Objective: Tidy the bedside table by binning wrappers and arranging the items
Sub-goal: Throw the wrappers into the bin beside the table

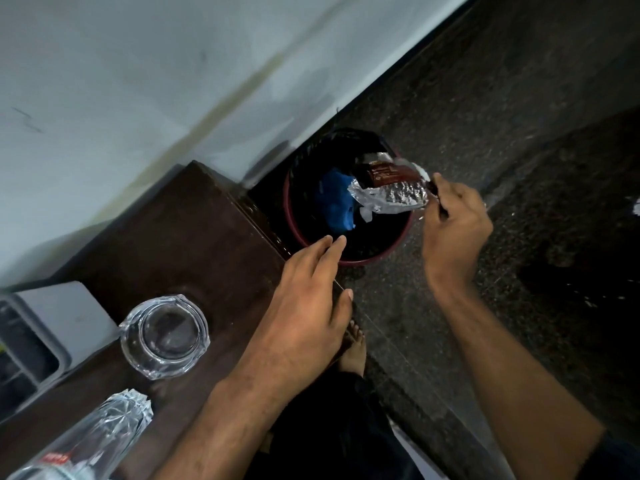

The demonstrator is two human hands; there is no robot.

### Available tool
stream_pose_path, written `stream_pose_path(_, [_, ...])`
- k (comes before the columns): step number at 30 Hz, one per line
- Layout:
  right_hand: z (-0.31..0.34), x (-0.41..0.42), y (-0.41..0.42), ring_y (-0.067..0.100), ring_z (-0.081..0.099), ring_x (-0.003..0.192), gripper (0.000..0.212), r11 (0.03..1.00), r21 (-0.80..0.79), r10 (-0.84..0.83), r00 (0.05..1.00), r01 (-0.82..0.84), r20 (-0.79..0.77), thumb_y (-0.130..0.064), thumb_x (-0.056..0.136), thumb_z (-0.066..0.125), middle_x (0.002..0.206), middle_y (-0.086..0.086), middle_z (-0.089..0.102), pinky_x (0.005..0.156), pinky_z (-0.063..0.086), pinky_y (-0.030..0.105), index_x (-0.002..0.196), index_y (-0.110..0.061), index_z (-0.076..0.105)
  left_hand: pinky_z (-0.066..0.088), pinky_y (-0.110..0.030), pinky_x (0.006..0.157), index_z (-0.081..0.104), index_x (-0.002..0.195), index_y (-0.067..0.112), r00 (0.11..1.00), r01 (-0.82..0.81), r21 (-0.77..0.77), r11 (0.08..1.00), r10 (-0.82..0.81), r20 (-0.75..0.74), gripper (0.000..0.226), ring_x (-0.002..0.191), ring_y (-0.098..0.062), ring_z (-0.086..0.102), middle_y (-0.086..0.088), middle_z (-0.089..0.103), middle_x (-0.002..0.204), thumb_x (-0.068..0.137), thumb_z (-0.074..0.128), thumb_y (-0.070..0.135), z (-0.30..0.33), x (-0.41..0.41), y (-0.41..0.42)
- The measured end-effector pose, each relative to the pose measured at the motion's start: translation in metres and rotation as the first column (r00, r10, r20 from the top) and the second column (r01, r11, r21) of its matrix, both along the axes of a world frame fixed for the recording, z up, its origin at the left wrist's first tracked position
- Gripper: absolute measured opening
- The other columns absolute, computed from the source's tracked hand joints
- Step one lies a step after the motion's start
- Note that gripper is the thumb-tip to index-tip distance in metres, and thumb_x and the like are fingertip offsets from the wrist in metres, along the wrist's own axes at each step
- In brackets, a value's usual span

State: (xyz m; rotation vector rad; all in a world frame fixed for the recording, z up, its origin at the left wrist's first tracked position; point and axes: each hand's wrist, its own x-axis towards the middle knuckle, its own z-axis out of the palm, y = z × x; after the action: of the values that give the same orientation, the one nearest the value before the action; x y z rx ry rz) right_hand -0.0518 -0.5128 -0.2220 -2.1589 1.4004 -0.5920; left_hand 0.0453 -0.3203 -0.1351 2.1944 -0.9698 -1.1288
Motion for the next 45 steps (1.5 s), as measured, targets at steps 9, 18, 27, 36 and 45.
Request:
stream_pose_path(9, [-0.019,0.014,0.0,0.017,0.051,0.084,0.021,0.986,0.151,0.085,0.992,-0.071,-0.09,-0.021,0.097,0.053,0.092,0.006,0.057,0.078,0.042,0.028,0.111,-0.016,0.068,0.002,-0.012,0.112,0.016,0.158,0.028,0.999,0.014,0.011,1.0,-0.014,0.045,0.067,0.144,0.006,0.003,0.01,0.018,0.164,0.101,0.051,0.03,-0.004,0.004,-0.005])
stream_pose_path(18, [-0.057,0.033,0.023,0.04,0.055,0.114,0.043,0.863,0.422,0.438,0.83,-0.279,-0.346,-0.003,0.096,0.054,0.127,0.022,0.049,0.094,0.052,0.045,0.139,0.0,0.046,0.003,-0.016,0.116,0.013,0.159,0.029,1.0,-0.016,0.035,0.999,0.016,-0.012,0.069,0.149,0.005,0.0,0.014,0.013,0.166,0.102,0.051,0.03,-0.014,0.008,-0.015])
stream_pose_path(27, [-0.08,0.051,0.022,0.033,0.069,0.097,0.022,0.85,0.438,0.441,0.85,-0.293,-0.287,-0.002,0.09,0.063,0.106,0.022,0.07,0.078,0.051,0.035,0.112,-0.001,0.067,-0.003,-0.008,0.111,0.015,0.159,0.025,1.0,-0.015,0.001,1.0,0.015,-0.009,0.069,0.143,0.01,-0.001,0.01,0.014,0.166,0.101,0.053,0.026,-0.033,0.001,-0.026])
stream_pose_path(36, [-0.07,0.056,0.038,0.03,0.065,0.094,0.02,0.96,0.232,0.191,0.971,-0.155,-0.144,-0.002,0.095,0.055,0.103,0.02,0.068,0.079,0.046,0.029,0.104,0.002,0.072,0.0,-0.004,0.11,0.018,0.158,0.029,0.996,-0.088,-0.015,0.996,0.088,-0.028,0.065,0.149,0.008,-0.001,0.015,0.016,0.164,0.102,0.051,0.025,-0.033,0.001,-0.009])
stream_pose_path(45, [-0.05,0.035,0.044,0.027,0.064,0.093,0.018,0.954,0.21,0.243,0.963,-0.215,-0.12,0.0,0.094,0.06,0.104,0.018,0.067,0.078,0.038,0.014,0.106,0.001,0.074,0.001,0.003,0.108,0.02,0.157,0.031,0.993,-0.119,-0.058,0.991,0.12,0.011,0.062,0.137,0.026,-0.006,0.029,0.02,0.15,0.102,0.049,0.028,-0.008,-0.004,0.012])
